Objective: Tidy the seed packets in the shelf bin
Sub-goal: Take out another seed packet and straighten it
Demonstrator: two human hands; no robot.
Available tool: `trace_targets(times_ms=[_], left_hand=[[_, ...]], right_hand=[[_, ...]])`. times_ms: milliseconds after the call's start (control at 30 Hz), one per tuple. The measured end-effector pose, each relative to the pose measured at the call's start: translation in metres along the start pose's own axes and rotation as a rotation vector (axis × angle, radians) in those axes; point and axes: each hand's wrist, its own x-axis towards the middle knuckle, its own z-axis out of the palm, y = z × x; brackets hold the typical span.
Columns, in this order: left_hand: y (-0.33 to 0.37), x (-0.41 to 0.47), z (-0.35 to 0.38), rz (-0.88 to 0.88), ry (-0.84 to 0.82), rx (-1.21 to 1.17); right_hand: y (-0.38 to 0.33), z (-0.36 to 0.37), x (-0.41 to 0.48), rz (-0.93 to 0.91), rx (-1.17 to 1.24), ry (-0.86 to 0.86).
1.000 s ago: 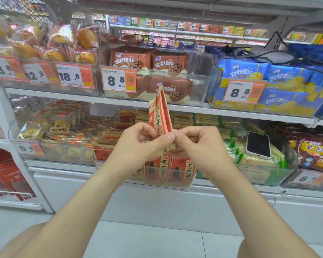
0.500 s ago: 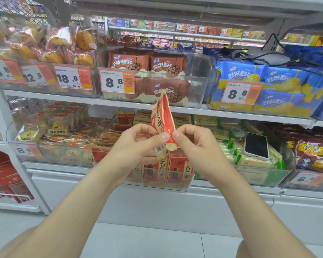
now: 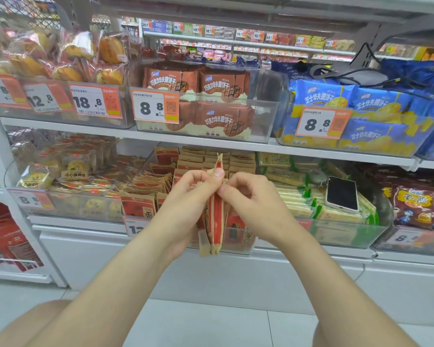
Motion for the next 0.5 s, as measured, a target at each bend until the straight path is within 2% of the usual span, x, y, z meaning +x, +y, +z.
trace_targets(times_ms=[167,267,500], left_hand=[[0.001,-0.001,0.001,-0.076,0.011,-0.003],[0.001,-0.004,0.005,-0.111,-0.014,0.015],[0.002,-0.006,0.005,-0.097,-0.042,0.007]], right_hand=[[0.000,0.006,0.002,0.014,0.095,0.052],[0.000,0.004,0.004,0.120,0.227,0.079],[-0.005,-0.005,-0.001,0.154,0.395,0.024]])
